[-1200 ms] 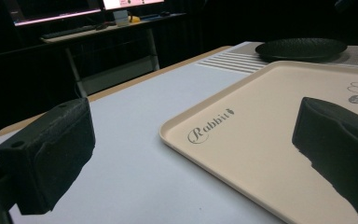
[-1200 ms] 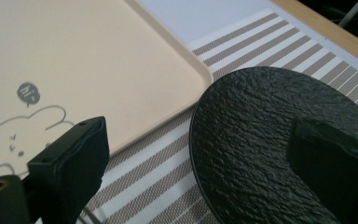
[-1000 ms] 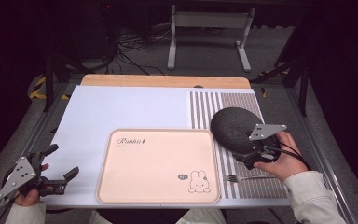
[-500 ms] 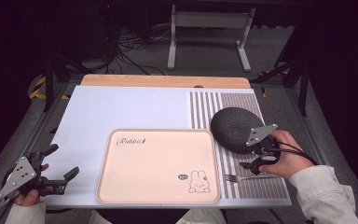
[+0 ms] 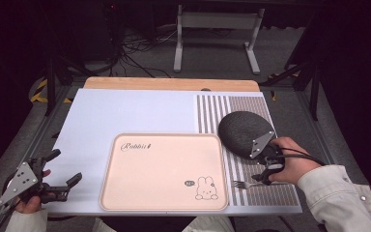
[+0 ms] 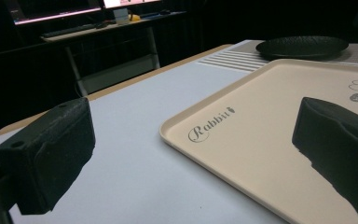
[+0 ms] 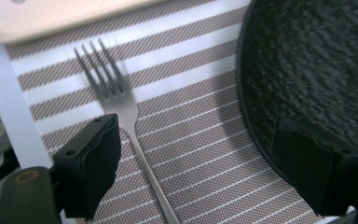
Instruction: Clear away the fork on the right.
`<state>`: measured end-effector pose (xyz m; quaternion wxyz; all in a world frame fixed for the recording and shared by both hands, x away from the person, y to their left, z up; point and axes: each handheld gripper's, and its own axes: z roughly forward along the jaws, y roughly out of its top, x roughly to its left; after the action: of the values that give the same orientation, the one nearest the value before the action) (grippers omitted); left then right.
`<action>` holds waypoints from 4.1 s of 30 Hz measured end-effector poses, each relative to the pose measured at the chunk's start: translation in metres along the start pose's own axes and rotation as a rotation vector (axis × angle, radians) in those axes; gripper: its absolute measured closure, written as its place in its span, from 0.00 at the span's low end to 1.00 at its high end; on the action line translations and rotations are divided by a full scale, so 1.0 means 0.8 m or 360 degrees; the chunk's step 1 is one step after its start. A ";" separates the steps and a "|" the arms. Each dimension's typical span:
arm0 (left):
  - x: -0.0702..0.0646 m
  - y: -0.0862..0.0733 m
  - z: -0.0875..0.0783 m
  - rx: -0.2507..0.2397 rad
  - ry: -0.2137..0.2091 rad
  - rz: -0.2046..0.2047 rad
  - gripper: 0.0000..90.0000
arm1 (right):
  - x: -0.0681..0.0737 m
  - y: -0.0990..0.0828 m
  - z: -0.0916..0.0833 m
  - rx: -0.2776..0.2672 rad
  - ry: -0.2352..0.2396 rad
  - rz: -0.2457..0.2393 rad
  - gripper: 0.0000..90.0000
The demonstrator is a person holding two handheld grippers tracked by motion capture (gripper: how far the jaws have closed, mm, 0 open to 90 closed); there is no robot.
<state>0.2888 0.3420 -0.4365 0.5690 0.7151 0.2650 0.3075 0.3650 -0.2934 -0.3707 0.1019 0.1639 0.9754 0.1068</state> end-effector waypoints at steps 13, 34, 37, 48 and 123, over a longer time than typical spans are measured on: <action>0.000 0.000 -0.001 -0.0002 0.0001 0.0001 0.00 | 0.007 -0.001 0.027 0.0186 0.0209 -0.0135 0.25; -0.002 0.001 0.000 -0.0001 0.0004 0.0003 0.00 | 0.020 -0.019 0.045 0.0379 0.0208 -0.0252 0.70; -0.002 0.001 0.000 0.0004 0.0001 0.0007 0.00 | 0.021 -0.014 0.048 0.0424 0.0211 -0.0318 0.81; -0.002 0.001 0.000 0.0003 0.0003 0.0008 0.00 | 0.017 -0.011 0.051 0.0422 0.0264 -0.0432 0.94; -0.002 0.001 0.000 -0.0001 -0.0008 0.0007 0.00 | 0.017 0.026 -0.052 -0.0224 -0.0017 -0.0206 0.95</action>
<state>0.2877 0.3412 -0.4357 0.5691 0.7164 0.2620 0.3071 0.3489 -0.2771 -0.3285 0.1251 0.0936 0.9734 0.1675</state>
